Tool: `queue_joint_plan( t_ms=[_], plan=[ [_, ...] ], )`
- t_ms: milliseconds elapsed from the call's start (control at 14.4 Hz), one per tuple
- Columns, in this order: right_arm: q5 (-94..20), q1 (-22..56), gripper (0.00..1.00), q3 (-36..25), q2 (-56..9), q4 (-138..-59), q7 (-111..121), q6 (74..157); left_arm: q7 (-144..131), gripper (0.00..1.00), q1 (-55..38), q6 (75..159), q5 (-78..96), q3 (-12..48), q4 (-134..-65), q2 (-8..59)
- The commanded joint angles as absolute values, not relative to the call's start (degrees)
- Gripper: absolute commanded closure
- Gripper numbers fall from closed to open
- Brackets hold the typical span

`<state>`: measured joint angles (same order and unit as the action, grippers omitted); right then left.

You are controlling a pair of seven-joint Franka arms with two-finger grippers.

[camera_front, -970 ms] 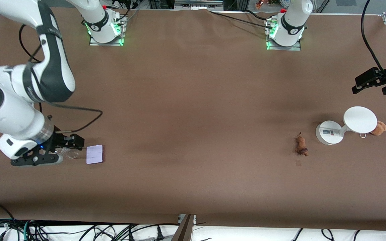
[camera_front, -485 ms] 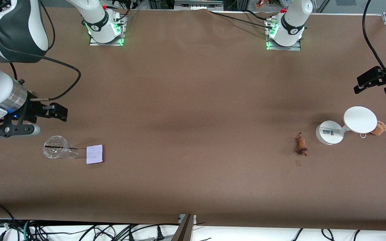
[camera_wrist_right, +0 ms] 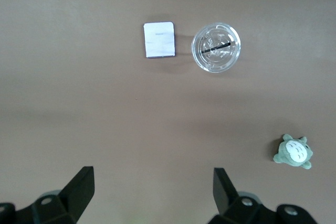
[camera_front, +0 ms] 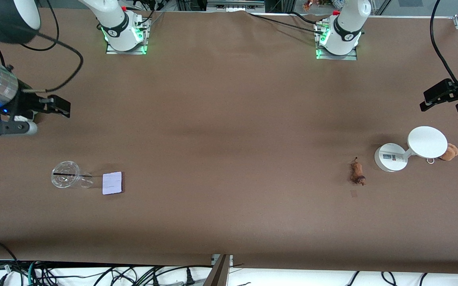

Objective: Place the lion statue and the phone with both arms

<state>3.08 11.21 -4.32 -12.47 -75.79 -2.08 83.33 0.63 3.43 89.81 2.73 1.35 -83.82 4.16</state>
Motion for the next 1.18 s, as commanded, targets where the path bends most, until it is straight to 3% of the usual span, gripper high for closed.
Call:
queue_joint_plan(
  t_ms=[0,1109],
  plan=[
    [2.99,6.52,0.0,-0.71,-8.09,-78.49,-1.5,81.49,1.41,0.0,3.6,88.86,3.87,1.41,-80.96,4.83],
    [2.02,5.1,0.0,-1.14,-9.49,-78.4,-0.62,77.96,1.14,0.0,3.6,88.86,3.87,1.41,-80.42,5.27]
  ],
)
